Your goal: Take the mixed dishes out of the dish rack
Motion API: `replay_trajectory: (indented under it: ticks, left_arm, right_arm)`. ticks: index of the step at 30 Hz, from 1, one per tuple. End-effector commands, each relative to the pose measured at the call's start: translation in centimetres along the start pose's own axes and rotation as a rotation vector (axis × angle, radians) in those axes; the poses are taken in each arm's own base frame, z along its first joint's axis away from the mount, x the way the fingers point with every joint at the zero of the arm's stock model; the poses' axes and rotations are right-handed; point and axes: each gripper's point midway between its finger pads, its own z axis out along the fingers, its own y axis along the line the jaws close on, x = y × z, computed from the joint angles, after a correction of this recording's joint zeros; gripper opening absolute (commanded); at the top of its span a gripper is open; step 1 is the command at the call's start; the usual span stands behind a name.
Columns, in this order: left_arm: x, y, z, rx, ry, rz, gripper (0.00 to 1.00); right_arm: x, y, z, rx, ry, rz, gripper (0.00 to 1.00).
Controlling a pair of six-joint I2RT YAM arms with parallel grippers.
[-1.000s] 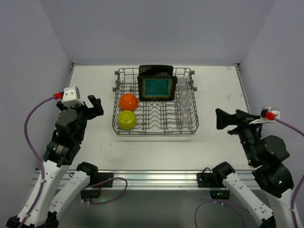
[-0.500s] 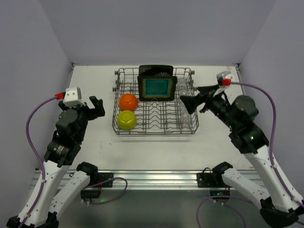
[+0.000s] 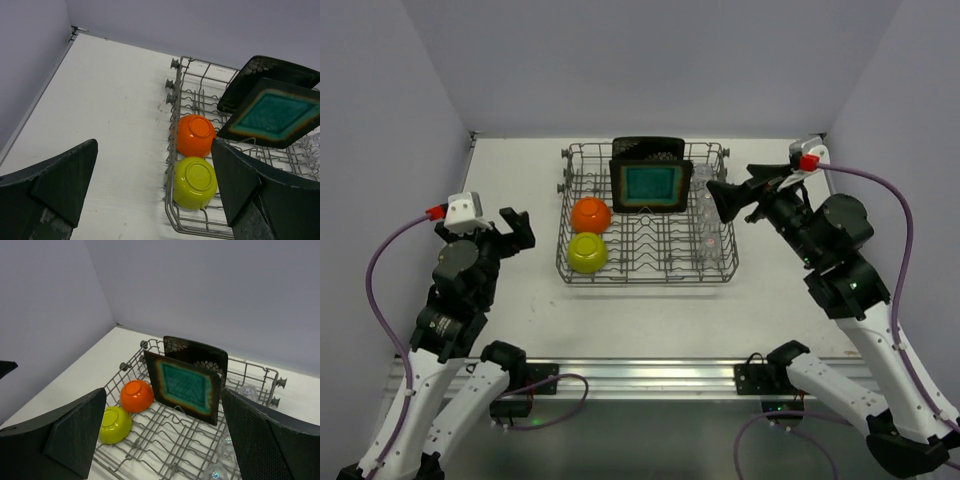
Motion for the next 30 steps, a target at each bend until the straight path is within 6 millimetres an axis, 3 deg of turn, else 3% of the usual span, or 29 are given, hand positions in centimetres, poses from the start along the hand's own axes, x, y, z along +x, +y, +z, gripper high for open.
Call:
replay_trajectory:
  ticks: [1, 4, 7, 8, 11, 14, 20, 21, 23, 27, 28, 29, 30]
  left_arm:
    - [-1.3, 0.5, -0.1, -0.04, -0.051, -0.043, 1.0]
    - [-1.2, 0.4, -0.1, -0.031, -0.05, -0.045, 1.0]
    - [-0.8, 0.0, 0.1, -0.013, -0.036, -0.044, 1.0]
    - [-0.4, -0.1, 0.2, -0.008, -0.025, -0.042, 1.0]
    - [0.2, -0.6, 0.4, 0.022, -0.007, -0.038, 1.0]
    - [0.3, -0.6, 0.4, 0.019, -0.007, -0.032, 1.0]
    - [1.2, -0.7, 0.6, 0.03, 0.015, -0.018, 1.0]
    - [1.2, -0.7, 0.6, 0.03, 0.014, -0.017, 1.0]
    - [1.2, -0.7, 0.6, 0.029, 0.013, -0.016, 1.0]
    - [1.4, -0.8, 0.7, 0.034, 0.022, -0.009, 1.0]
    - [1.5, -0.8, 0.8, 0.035, 0.025, -0.008, 1.0]
    - [1.6, -0.8, 0.8, 0.035, 0.027, -0.006, 1.0]
    - [1.7, -0.8, 0.8, 0.034, 0.029, -0.005, 1.0]
  right_arm:
    - [-0.4, -1.3, -0.4, 0.057, 0.005, -0.095, 0.99]
    - [1.3, -1.9, 0.2, 0.06, 0.073, -0.16, 0.99]
    - [3.8, -1.2, 1.1, -0.031, 0.193, -0.247, 0.99]
    - [5.3, -1.3, 2.3, -0.046, 0.268, -0.257, 0.99]
    - [7.5, -2.2, 4.7, -0.06, 0.397, -0.329, 0.99]
    - [8.6, -1.0, 6.1, -0.213, 0.421, -0.463, 0.99]
    - [7.7, -0.4, 7.9, -0.319, 0.421, -0.624, 0.99]
    - [8.7, -0.8, 8.7, -0.339, 0.455, -0.662, 0.99]
    - [7.8, -1.0, 9.4, -0.341, 0.471, -0.7, 0.99]
    - [8.1, -0.6, 11.6, -0.417, 0.493, -0.752, 0.99]
    - [9.4, -0.7, 12.7, -0.442, 0.527, -0.75, 0.99]
    - [8.4, -0.6, 13.3, -0.445, 0.512, -0.766, 0.97]
    - [8.5, -0.8, 14.1, -0.441, 0.517, -0.781, 0.96]
